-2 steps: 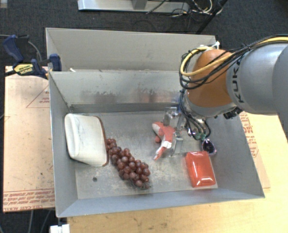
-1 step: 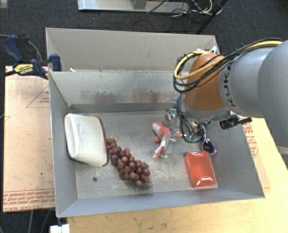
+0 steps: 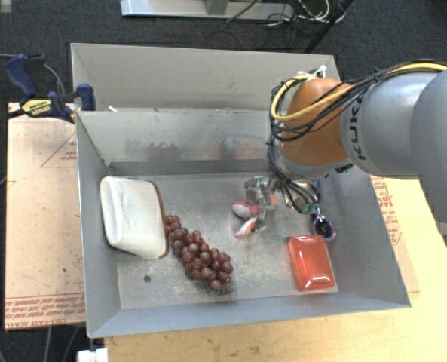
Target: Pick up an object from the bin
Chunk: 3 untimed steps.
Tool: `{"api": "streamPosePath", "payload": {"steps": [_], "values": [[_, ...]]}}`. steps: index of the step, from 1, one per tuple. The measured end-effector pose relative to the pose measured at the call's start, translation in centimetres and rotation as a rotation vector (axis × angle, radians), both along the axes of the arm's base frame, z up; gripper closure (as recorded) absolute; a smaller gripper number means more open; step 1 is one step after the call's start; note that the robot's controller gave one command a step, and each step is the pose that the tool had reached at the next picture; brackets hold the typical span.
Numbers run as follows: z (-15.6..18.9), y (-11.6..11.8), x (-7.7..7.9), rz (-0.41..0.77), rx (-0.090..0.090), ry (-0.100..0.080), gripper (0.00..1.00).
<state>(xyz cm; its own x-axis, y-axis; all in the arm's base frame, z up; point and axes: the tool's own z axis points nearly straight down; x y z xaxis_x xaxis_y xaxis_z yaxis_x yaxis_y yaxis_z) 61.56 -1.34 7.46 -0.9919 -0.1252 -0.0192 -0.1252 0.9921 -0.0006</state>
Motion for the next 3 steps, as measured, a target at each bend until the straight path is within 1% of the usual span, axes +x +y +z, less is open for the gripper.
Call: {"api": "streamPosePath", "payload": {"steps": [2, 3], "values": [[0.3, 0.0, -0.1, 0.000, 0.000, 0.001, 1.00], [2.1, 0.0, -0.3, 0.000, 0.001, 0.007, 1.00]]}}
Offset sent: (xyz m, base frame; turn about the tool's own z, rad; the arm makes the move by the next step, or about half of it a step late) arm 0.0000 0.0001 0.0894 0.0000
